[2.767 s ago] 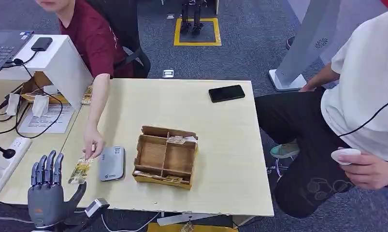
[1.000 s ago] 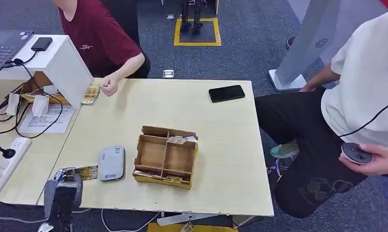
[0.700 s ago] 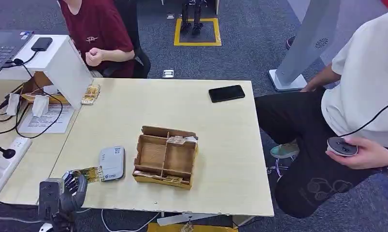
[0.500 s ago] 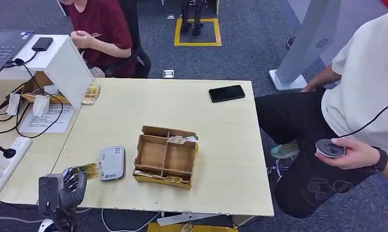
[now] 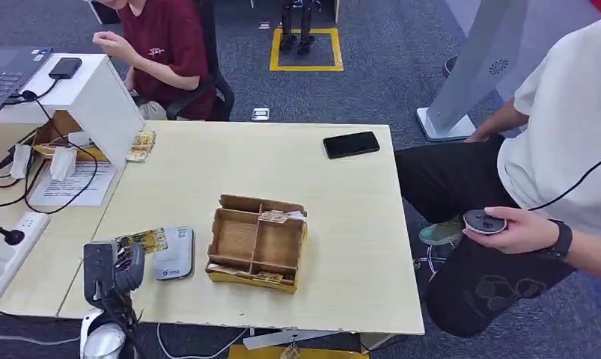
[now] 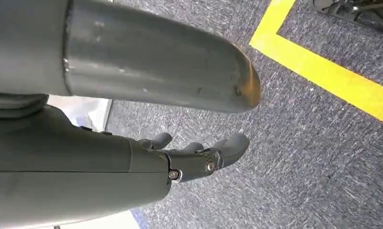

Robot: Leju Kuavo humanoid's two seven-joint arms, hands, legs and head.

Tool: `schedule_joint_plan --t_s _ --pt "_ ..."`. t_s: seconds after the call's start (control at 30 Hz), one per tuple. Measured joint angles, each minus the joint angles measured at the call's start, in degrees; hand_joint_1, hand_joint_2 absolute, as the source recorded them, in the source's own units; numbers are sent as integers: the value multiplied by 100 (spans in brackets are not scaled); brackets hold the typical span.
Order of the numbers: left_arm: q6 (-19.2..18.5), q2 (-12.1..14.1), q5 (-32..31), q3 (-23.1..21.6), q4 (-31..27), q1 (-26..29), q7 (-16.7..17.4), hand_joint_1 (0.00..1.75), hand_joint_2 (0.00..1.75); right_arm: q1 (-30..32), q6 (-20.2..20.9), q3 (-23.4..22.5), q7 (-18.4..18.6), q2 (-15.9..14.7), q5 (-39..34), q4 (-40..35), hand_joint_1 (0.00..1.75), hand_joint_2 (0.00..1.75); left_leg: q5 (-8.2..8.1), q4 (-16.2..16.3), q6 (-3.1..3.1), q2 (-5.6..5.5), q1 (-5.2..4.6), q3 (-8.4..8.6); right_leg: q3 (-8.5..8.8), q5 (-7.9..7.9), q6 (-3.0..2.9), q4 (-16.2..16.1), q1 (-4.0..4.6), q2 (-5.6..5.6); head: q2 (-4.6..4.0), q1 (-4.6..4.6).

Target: Pass the card to the sensor for recognition and then transmit it.

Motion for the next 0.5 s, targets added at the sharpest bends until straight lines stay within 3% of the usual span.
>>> schedule_joint_plan --t_s 0.5 --pt "201 -81 -498 -190 763 -305 52 175 175 -24 66 -2 -17 4 76 0 0 0 0 1 0 2 0 0 -1 0 0 0 0 3 0 -2"
